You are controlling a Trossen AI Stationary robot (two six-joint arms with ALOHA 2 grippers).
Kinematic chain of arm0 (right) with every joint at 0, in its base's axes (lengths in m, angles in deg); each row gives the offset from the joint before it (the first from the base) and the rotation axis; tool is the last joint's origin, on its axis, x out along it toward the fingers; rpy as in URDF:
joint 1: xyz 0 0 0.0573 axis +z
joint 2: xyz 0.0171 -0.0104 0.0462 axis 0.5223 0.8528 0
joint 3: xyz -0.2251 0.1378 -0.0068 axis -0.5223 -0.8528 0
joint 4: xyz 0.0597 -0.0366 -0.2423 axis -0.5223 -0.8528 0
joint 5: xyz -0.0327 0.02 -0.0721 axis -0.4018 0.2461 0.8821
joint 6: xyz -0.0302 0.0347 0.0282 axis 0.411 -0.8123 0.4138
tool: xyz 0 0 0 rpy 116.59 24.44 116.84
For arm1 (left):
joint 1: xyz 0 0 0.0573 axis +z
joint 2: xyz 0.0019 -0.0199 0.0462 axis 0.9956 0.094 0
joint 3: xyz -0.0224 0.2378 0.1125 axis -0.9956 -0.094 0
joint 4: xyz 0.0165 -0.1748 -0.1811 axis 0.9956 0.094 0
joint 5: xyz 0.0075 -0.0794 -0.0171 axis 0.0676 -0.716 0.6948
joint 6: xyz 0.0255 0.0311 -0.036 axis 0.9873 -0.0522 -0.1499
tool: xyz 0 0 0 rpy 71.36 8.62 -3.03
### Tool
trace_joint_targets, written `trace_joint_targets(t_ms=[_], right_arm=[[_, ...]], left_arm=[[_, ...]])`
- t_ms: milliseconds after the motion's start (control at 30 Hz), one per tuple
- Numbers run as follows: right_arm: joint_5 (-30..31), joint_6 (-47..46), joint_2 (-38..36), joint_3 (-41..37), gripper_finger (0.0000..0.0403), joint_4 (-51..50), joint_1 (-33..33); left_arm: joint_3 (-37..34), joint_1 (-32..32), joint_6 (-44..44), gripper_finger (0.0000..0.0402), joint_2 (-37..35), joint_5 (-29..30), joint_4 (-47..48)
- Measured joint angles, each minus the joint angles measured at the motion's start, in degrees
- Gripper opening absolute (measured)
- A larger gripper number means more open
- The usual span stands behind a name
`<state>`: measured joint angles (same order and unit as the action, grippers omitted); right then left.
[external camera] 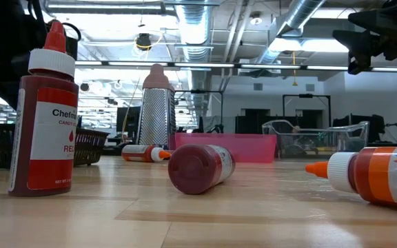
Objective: Pick & Place Food Item
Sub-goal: Put the blue donut into the black bin
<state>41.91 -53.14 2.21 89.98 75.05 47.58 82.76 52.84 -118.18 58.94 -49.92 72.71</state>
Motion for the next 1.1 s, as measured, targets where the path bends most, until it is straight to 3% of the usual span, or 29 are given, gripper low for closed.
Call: trace_joint_targets(t_ms=[867, 1100], right_arm=[[0.01, 0.0, 0.0, 0.0, 0.0175, -0.04, 0.01], [0.01, 0.04, 0.0, 0.0, 0.0175, -0.06, 0.01]], left_arm=[[0.0, -1.4, 0.99, 0.0077, 0.0, -3.06, -1.58], [0.0, -1.4, 3.41, 0.0108, 0.0, -5.61, -1.3]])
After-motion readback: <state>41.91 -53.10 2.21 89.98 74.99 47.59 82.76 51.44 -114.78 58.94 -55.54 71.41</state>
